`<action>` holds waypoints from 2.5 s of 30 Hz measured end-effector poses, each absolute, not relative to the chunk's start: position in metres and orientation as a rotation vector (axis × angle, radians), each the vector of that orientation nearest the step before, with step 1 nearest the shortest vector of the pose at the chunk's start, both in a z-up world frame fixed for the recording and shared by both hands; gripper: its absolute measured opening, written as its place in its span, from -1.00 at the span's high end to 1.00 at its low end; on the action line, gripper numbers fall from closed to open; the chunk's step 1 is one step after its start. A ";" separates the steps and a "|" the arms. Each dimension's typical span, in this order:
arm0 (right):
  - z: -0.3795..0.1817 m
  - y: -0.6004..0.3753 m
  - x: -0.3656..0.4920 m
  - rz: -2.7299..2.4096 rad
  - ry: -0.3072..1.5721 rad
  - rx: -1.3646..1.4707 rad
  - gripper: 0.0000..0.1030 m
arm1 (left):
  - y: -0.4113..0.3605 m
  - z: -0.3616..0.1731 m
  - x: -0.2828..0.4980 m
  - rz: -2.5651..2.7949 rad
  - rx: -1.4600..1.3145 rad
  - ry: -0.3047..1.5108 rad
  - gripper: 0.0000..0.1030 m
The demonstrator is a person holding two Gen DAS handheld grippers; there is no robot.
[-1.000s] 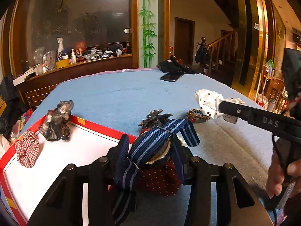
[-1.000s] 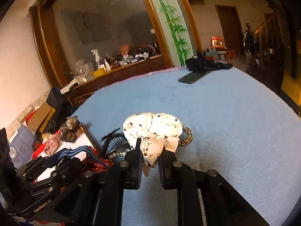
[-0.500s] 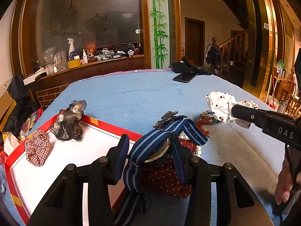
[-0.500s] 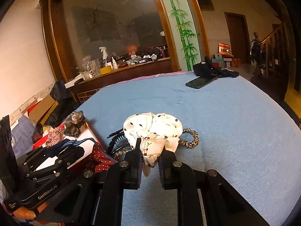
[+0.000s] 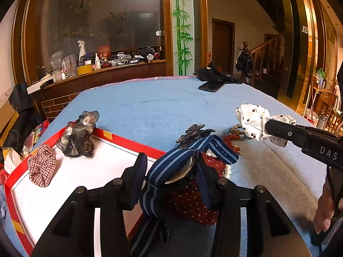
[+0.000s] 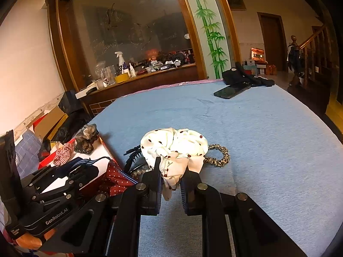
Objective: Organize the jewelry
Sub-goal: 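Place the watch in the box with the left gripper while the right drops the white scrunchie there, then grasp the red polka-dot scrunchie with the left gripper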
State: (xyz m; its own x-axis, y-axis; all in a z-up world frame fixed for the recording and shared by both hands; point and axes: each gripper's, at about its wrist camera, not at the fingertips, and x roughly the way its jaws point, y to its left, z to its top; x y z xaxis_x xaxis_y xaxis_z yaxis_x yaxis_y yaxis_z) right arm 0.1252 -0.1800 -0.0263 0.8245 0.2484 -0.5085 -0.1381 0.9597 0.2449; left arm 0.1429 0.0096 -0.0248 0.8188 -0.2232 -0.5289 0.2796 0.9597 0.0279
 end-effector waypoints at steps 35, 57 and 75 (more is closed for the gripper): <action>-0.024 -0.178 0.107 0.198 0.541 0.243 0.70 | 0.027 -0.013 0.134 -0.218 0.072 0.523 0.17; -0.017 -0.018 0.140 0.488 0.665 0.138 0.66 | 0.193 -0.006 0.127 0.096 -0.110 0.564 0.16; -0.033 0.000 0.156 0.552 0.744 0.149 0.07 | 0.196 -0.018 0.131 0.067 -0.163 0.640 0.16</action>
